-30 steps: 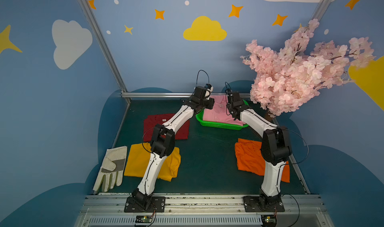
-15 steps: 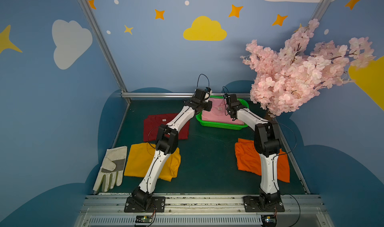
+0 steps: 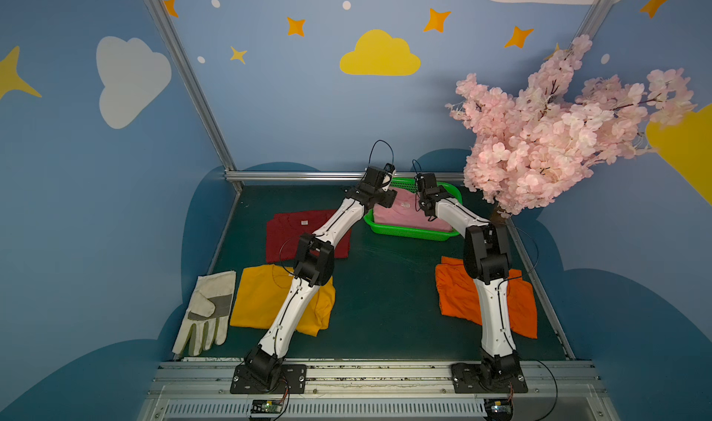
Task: Put the folded t-shirts into the basket
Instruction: Place the T-shirt in the bin, then adjust the bin at the center of the board.
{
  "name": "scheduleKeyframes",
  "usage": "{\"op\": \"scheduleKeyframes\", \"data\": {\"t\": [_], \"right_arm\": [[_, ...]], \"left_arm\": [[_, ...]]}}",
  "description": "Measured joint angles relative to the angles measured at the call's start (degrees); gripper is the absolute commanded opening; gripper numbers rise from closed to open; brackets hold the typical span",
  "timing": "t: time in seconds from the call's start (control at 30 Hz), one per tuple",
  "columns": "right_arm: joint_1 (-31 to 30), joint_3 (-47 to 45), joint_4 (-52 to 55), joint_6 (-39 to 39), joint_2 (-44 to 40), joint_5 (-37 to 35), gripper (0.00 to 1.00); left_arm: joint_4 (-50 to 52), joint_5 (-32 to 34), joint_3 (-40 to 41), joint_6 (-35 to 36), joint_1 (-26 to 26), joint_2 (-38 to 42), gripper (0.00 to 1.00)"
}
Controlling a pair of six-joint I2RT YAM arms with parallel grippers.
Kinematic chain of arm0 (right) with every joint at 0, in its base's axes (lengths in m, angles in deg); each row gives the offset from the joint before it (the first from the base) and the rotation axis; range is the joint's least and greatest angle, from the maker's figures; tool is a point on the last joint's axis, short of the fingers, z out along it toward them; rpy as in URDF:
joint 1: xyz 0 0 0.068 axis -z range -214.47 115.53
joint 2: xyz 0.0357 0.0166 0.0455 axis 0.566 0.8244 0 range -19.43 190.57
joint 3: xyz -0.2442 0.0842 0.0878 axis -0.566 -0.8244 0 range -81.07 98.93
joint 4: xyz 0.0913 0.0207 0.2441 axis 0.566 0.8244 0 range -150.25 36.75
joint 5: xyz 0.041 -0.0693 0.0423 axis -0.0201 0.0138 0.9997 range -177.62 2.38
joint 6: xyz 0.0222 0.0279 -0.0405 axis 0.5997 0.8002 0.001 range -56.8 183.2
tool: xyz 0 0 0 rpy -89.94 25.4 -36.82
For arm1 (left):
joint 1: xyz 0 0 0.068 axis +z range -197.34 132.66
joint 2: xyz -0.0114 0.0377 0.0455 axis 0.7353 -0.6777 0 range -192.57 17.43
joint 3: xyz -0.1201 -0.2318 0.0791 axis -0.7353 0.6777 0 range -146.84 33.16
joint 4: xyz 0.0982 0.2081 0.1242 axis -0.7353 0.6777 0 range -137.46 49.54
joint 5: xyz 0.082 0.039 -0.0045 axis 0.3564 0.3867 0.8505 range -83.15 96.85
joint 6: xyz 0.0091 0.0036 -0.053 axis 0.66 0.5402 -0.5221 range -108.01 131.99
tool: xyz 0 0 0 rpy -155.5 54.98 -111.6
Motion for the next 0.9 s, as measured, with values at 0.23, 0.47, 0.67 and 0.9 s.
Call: {"op": "scheduleKeyframes", "data": {"t": [0.23, 0.47, 0.67, 0.9], "right_arm": [[-2.5, -4.0, 4.7, 3.5, -6.0, 7.3, 0.60], [-6.8, -4.0, 7.7, 9.2, -9.2, 19.0, 0.60], [-9.9, 1.5, 9.4, 15.8, -6.3, 27.5, 0.59], [-11.5, 10.7, 8.8, 22.2, 1.4, 35.5, 0.56]], "left_arm": [[1.2, -0.3, 17.7, -1.9, -0.1, 15.5, 0.76], [-2.5, -0.5, 42.4, -8.6, 2.9, 36.2, 0.76], [-11.3, -3.6, 70.3, -16.5, 9.2, 51.5, 0.76], [-15.9, -5.3, 86.5, -21.4, 11.4, 60.4, 0.76]]}}
